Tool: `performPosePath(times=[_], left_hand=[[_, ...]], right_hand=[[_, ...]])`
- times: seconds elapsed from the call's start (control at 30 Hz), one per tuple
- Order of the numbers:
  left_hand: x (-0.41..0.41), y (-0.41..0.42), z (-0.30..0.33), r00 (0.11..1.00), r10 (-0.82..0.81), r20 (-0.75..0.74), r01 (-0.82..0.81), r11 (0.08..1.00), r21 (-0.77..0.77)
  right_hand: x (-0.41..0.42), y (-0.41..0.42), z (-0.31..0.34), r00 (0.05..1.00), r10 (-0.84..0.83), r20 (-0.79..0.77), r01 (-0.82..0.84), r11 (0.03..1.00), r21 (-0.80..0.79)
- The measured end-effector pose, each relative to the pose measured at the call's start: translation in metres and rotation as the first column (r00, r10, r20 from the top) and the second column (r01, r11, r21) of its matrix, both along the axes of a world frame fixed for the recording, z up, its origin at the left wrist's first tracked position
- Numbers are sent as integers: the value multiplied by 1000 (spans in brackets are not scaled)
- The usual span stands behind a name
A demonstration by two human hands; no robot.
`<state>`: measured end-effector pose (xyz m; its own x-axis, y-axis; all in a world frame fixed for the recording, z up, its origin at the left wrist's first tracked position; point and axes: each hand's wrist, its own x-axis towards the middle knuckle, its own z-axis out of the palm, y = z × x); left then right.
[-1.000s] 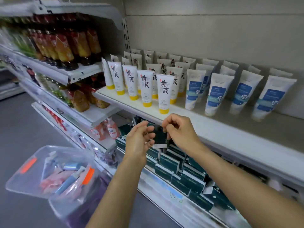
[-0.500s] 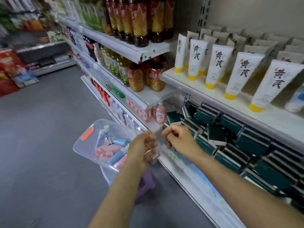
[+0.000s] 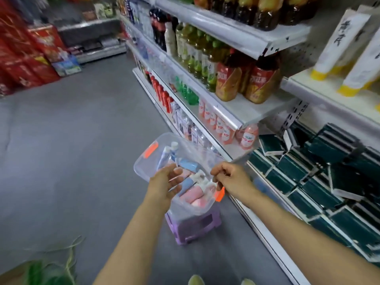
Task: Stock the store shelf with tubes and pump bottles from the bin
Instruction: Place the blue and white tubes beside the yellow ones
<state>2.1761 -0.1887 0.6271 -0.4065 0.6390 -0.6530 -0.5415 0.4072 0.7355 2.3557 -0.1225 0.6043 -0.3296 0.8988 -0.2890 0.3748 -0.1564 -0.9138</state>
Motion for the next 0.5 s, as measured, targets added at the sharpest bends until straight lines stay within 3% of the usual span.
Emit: performPosePath(times=[0.5], left_hand=[[-87,72,-55,966,250,62,-243,964,-103]], right_hand=[[-94,100,-57,973,208,99,-174,946,-273]])
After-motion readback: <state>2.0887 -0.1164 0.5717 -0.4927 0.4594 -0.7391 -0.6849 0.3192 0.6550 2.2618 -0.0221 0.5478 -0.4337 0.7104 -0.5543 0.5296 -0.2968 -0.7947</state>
